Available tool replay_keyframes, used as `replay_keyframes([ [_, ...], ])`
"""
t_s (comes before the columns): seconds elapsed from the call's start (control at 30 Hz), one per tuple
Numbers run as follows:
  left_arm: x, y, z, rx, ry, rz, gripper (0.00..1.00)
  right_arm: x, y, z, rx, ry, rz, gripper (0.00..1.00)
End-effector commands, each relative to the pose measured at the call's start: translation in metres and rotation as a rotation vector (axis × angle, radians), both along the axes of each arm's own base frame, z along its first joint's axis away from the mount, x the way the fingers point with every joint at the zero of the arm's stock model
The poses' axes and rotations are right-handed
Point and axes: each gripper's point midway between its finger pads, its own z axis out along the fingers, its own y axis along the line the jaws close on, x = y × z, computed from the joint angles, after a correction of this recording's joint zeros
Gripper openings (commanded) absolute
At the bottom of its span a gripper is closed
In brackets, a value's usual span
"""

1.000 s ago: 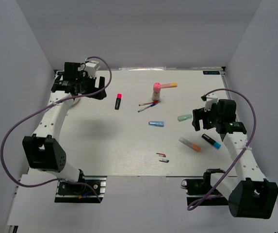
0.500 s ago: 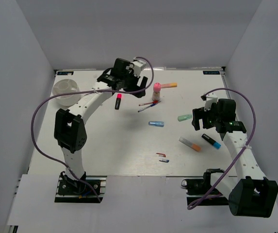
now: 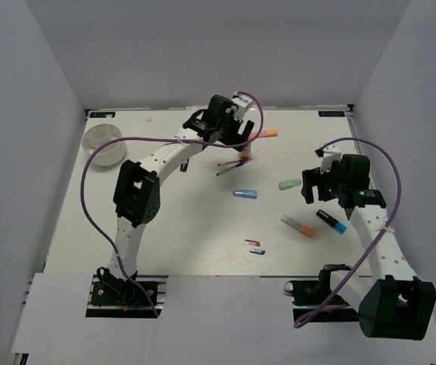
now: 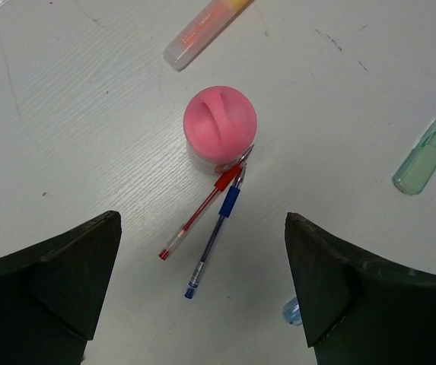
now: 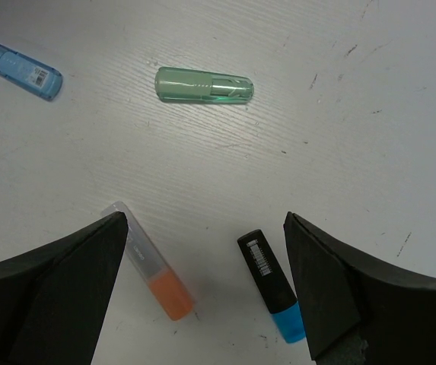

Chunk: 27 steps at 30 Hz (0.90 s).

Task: Sort the stationery into containers
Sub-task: Grab a piece of stationery with the left arm

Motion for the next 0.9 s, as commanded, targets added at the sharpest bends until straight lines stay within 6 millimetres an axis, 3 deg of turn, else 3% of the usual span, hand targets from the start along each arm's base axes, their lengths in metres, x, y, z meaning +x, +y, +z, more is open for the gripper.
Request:
replay_keyframes([
  [0.0, 0.007, -0.017, 0.034, -0.048, -0.088, 0.002, 0.98, 0.010, -0.002, 0.007, -0.014, -0.048, 0.008, 0.89],
  [0.33, 0.026, -0.038, 0.008, -0.043, -0.095, 0.018, 0.97, 0.008, -0.003, 0.001, -0.010, -0.038, 0.007, 0.89],
  [0.37, 0.029, -0.039, -0.001, -0.034, -0.084, 0.026, 0.97, 0.007, -0.002, 0.002, -0.007, -0.037, 0.007, 0.89],
  [0.53, 0.039, -0.034, -0.010, -0.013, -0.102, 0.078, 0.95, 0.008, -0.003, -0.002, -0.003, -0.031, 0.006, 0.89],
  [0.87, 0.042, -0.054, -0.015, -0.072, -0.091, 0.097, 0.87, 0.002, -0.001, -0.012, 0.027, -0.005, 0.009, 0.89],
])
